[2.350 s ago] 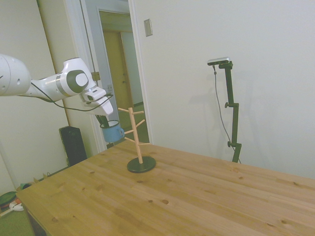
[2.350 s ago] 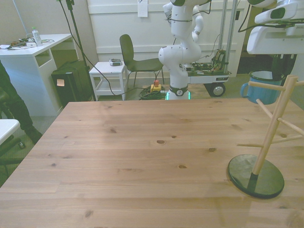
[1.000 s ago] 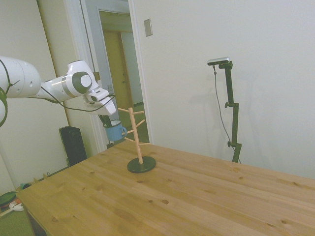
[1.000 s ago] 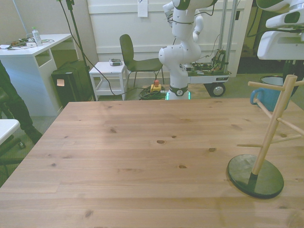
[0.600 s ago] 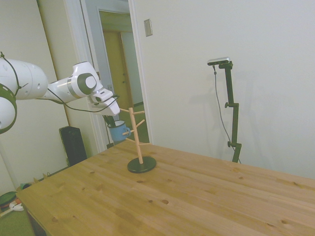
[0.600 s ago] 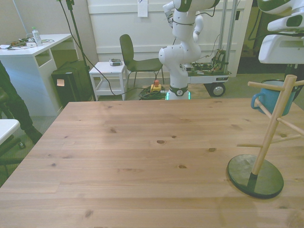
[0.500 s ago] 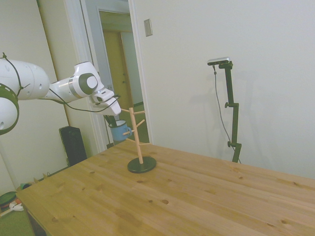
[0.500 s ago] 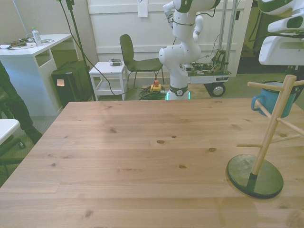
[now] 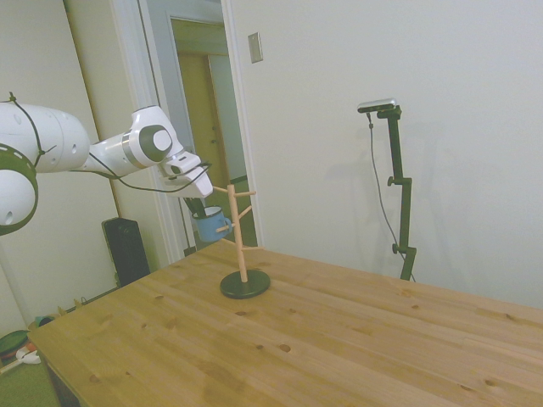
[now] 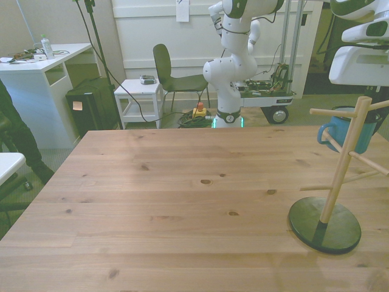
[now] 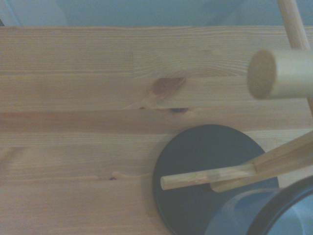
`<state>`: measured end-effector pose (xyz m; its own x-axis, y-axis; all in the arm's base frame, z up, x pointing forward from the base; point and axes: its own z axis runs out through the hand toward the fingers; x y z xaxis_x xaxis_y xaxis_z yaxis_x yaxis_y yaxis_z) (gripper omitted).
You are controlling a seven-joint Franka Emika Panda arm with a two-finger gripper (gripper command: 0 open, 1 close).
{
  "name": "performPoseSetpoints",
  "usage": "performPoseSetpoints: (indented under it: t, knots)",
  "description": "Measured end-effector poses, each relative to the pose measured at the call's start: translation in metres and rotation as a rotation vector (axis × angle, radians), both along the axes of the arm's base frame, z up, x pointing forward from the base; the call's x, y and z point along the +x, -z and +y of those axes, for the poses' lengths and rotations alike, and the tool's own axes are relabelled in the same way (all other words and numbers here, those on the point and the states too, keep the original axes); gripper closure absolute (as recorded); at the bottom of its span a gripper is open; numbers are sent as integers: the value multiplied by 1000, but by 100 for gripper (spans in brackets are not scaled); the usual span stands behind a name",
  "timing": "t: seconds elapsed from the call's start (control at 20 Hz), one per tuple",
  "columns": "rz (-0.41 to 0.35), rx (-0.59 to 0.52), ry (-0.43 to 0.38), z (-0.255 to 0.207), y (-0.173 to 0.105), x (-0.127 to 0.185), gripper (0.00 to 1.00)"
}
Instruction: Hang the mug
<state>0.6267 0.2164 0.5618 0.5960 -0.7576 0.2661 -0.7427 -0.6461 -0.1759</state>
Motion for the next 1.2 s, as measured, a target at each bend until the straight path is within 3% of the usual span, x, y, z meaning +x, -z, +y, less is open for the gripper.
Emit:
performPoseSetpoints:
  t: [0.8, 1.2]
  knots:
    - [-35, 2, 4, -9, -18, -15, 0]
    - [-70, 54, -30, -15, -31, -113, 0]
